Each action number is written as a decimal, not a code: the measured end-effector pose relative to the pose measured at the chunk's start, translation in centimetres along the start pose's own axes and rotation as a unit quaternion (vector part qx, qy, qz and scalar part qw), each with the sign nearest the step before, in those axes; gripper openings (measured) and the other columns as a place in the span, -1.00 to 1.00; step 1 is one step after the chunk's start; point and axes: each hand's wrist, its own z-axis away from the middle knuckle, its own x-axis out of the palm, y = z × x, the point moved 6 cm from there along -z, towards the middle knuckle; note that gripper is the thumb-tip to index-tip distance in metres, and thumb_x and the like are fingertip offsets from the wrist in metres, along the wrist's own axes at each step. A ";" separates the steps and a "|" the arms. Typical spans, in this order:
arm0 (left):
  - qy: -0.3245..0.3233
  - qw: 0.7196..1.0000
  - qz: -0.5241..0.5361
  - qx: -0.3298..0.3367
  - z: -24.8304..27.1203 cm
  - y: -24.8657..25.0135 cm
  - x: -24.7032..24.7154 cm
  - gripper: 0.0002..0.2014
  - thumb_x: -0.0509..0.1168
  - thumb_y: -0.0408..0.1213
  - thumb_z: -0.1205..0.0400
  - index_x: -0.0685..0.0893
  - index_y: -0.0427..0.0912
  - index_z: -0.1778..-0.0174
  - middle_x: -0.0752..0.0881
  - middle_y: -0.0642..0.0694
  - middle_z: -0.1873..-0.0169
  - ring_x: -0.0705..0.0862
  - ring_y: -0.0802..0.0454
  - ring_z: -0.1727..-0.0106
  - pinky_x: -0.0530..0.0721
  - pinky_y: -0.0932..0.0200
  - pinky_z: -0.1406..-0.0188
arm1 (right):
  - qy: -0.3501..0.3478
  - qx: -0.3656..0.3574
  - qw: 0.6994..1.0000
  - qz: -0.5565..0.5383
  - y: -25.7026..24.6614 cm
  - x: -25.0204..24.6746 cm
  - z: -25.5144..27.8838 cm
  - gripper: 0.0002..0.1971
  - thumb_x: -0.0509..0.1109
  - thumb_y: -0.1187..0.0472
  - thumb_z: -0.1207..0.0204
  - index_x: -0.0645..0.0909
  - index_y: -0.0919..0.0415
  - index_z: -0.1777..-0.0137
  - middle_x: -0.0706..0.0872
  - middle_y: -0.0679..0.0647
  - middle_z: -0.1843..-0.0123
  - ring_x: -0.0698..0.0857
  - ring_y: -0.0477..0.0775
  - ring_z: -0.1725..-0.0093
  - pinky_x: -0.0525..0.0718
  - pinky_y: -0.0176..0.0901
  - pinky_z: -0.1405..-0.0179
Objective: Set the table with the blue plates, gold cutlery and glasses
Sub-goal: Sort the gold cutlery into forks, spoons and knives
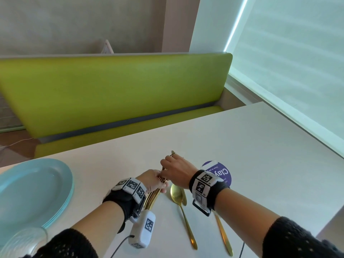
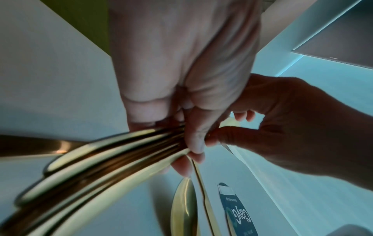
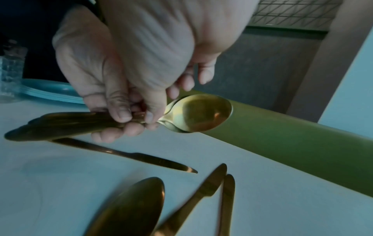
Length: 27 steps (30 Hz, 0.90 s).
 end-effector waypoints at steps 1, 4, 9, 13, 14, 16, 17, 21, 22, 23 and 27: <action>0.002 1.000 0.011 -0.001 -0.1 -0.2 0.0 -0.87 0.28 -0.52 -0.55 0.64 -0.22 0.09 0.73 -0.06 0.25 0.73 0.16 0.34 0.67 0.45 0.21 | 0.010 0.012 1.000 -0.016 0.0 0.0 0.3 -0.80 0.71 0.11 0.00 0.75 -0.01 0.41 0.63 -0.04 0.38 0.65 0.00 0.38 0.67 -0.25 0.39; 0.029 0.999 0.030 -0.020 0.1 -1.0 -0.3 -0.86 0.29 -0.51 -0.55 0.66 -0.21 0.09 0.77 -0.16 0.16 0.74 0.00 0.14 0.66 0.11 -0.19 | 0.008 0.111 0.991 -0.077 0.4 0.4 1.4 -0.71 0.73 -0.09 0.12 0.74 -0.11 0.43 0.68 -0.12 0.36 0.71 -0.08 0.33 0.65 -0.33 0.31; 0.061 0.990 0.118 -0.047 0.2 -2.3 -0.5 -0.82 0.23 -0.58 -0.61 0.57 -0.21 0.17 0.70 -0.10 0.25 0.68 0.00 0.30 0.66 0.07 -0.01 | -0.138 0.293 0.930 -0.175 0.7 4.4 6.0 -0.77 0.28 0.10 -0.58 0.69 0.17 -0.10 0.70 0.09 -0.15 0.64 0.11 -0.20 0.48 -0.03 -0.26; 0.069 0.973 0.208 -0.065 0.8 -2.9 -0.1 -0.83 0.20 -0.62 -0.62 0.53 -0.29 0.17 0.64 -0.17 0.27 0.65 -0.05 0.32 0.61 0.11 0.37 | -0.252 0.389 0.852 -0.244 -0.7 8.0 9.5 -0.64 0.28 -0.08 -0.57 0.67 0.19 -0.12 0.73 0.08 -0.13 0.70 0.11 -0.15 0.58 -0.09 -0.13; 0.068 0.969 0.229 -0.068 1.1 -2.9 0.1 -0.84 0.19 -0.61 -0.63 0.52 -0.28 0.17 0.63 -0.18 0.27 0.64 -0.06 0.31 0.59 0.11 0.39 | -0.273 0.406 0.833 -0.260 -1.2 8.7 10.1 -0.60 0.31 -0.14 -0.55 0.67 0.17 -0.13 0.73 0.07 -0.13 0.70 0.09 -0.15 0.60 -0.12 -0.09; 0.060 0.961 0.259 -0.070 1.5 -2.8 0.6 -0.87 0.19 -0.57 -0.65 0.52 -0.29 0.15 0.62 -0.18 0.27 0.62 -0.07 0.32 0.58 0.09 0.39 | -0.278 0.443 0.804 -0.282 -1.8 9.6 10.9 -0.58 0.34 -0.16 -0.52 0.65 0.16 -0.14 0.73 0.06 -0.12 0.71 0.10 -0.13 0.62 -0.13 -0.05; 0.056 0.959 0.267 -0.070 1.7 -2.8 0.8 -0.90 0.20 -0.54 -0.65 0.52 -0.29 0.14 0.61 -0.18 0.28 0.62 -0.06 0.33 0.59 0.08 0.39 | -0.267 0.462 0.793 -0.296 -2.0 9.9 11.1 -0.61 0.35 -0.13 -0.51 0.65 0.17 -0.14 0.73 0.07 -0.11 0.72 0.11 -0.11 0.65 -0.12 -0.02; 0.051 0.959 0.271 -0.069 2.4 -2.7 1.6 -0.93 0.21 -0.49 -0.67 0.52 -0.27 0.11 0.62 -0.16 0.27 0.63 -0.03 0.34 0.65 0.13 0.46 | -0.244 0.511 0.760 -0.320 -2.8 10.2 11.3 -0.70 0.31 0.05 -0.50 0.65 0.16 -0.16 0.73 0.07 -0.10 0.72 0.11 -0.07 0.68 -0.13 0.05; 0.049 0.959 0.270 -0.068 2.6 -2.7 1.8 -0.91 0.20 -0.50 -0.66 0.52 -0.26 0.11 0.63 -0.16 0.26 0.63 -0.02 0.33 0.66 0.15 0.49 | -0.244 0.514 0.759 -0.317 -3.0 10.2 11.2 -0.70 0.30 0.08 -0.52 0.64 0.17 -0.17 0.72 0.07 -0.12 0.72 0.11 -0.09 0.66 -0.14 0.04; 0.047 0.960 0.269 -0.068 2.8 -2.8 2.0 -0.90 0.20 -0.52 -0.66 0.52 -0.25 0.11 0.64 -0.17 0.25 0.63 -0.03 0.33 0.66 0.16 0.51 | -0.244 0.513 0.760 -0.315 -3.2 10.1 11.2 -0.71 0.29 0.10 -0.53 0.64 0.19 -0.19 0.72 0.08 -0.14 0.72 0.11 -0.12 0.64 -0.16 0.04; 0.041 0.960 0.268 -0.067 3.4 -2.9 2.2 -0.84 0.17 -0.56 -0.66 0.52 -0.22 0.11 0.65 -0.19 0.23 0.65 -0.05 0.30 0.68 0.10 0.41 | -0.239 0.521 0.750 -0.329 -3.8 9.9 11.5 -0.71 0.32 0.11 -0.54 0.64 0.22 -0.19 0.72 0.10 -0.18 0.72 0.10 -0.15 0.64 -0.18 0.04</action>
